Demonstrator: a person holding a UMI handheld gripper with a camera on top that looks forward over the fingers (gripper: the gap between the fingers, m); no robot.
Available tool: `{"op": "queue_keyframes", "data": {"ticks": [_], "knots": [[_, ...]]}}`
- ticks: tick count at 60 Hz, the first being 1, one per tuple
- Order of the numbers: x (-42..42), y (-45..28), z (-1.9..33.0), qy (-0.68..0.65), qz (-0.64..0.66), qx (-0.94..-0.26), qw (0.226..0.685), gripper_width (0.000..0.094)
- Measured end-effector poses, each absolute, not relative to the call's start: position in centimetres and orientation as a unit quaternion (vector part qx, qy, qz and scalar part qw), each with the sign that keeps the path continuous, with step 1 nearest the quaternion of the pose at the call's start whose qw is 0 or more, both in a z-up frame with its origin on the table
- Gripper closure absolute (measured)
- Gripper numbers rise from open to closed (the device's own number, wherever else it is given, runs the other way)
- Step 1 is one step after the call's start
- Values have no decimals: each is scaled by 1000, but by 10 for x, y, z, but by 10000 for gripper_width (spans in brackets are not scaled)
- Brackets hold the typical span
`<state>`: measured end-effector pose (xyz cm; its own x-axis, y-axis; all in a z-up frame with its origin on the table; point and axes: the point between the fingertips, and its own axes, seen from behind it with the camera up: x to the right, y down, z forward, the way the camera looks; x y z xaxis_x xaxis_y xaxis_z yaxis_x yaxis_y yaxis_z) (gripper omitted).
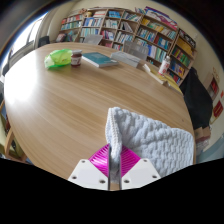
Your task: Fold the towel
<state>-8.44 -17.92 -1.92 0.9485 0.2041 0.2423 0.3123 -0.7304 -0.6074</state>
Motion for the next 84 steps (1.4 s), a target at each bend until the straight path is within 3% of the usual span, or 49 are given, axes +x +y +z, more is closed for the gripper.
{"op": "queue_keyframes", "data": {"ticks": [5, 17, 27, 33, 38, 43, 53, 58, 61, 67, 76, 84], "knots": [[-83, -178, -19, -159, -86, -923, 339, 883], [-89, -180, -13, -88, 21, -944, 319, 917], [-58, -157, 58, -32, 88, -925, 368, 919], [-4, -149, 109, 22, 105, -909, 402, 918], [59, -150, 130, 59, 93, -902, 418, 917], [116, -160, 118, 91, 78, -907, 404, 910], [183, -183, 33, 133, 53, -933, 330, 900], [195, -183, 10, 130, 45, -935, 327, 892], [194, -179, 9, 138, 60, -931, 334, 838], [201, -184, 8, 179, 75, -929, 316, 584], [202, -190, 51, 191, 76, -921, 331, 77], [214, -208, 105, 158, 17, -918, 364, 103]]}}
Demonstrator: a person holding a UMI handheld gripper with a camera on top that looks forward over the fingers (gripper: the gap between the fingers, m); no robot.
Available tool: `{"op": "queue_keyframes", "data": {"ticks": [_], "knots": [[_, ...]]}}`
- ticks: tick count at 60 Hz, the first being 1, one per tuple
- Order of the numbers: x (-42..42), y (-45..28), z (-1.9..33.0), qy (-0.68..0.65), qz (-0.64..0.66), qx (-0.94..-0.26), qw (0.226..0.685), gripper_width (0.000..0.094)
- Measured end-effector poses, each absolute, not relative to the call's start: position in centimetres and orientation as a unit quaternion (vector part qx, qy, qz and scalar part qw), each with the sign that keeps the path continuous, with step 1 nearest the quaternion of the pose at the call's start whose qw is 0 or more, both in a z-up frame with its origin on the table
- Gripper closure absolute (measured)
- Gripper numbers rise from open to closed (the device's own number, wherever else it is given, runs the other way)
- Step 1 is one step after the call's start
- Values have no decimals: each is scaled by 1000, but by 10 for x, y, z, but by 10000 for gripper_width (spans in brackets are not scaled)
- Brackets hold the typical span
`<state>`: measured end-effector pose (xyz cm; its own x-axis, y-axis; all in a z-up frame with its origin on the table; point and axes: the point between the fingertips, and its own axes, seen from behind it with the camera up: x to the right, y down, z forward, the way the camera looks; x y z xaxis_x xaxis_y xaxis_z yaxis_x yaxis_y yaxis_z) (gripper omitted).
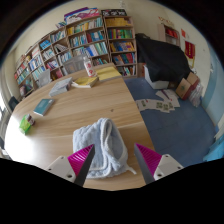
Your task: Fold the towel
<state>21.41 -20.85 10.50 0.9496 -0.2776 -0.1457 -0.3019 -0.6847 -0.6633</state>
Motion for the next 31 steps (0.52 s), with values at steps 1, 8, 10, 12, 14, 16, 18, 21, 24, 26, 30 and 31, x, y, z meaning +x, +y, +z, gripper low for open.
{"op": "queue_keyframes", "data": {"ticks": [1, 8, 10, 12, 14, 16, 18, 21, 24, 26, 30, 31], "knots": [[212, -213, 111, 158, 13, -917, 366, 103], [187, -246, 147, 155, 2, -911, 382, 102], [178, -256, 154, 154, 0, -909, 388, 105], [168, -270, 165, 155, 1, -907, 392, 104], [157, -281, 170, 158, 4, -905, 396, 106], [144, -294, 174, 164, 11, -904, 394, 105], [130, -308, 176, 170, 20, -904, 392, 106], [107, -327, 174, 176, 33, -902, 392, 106], [93, -347, 173, 182, 42, -904, 386, 108], [86, -360, 173, 187, 42, -905, 380, 107], [75, -383, 171, 196, 40, -907, 370, 109], [73, -388, 169, 198, 41, -907, 369, 108]]}}
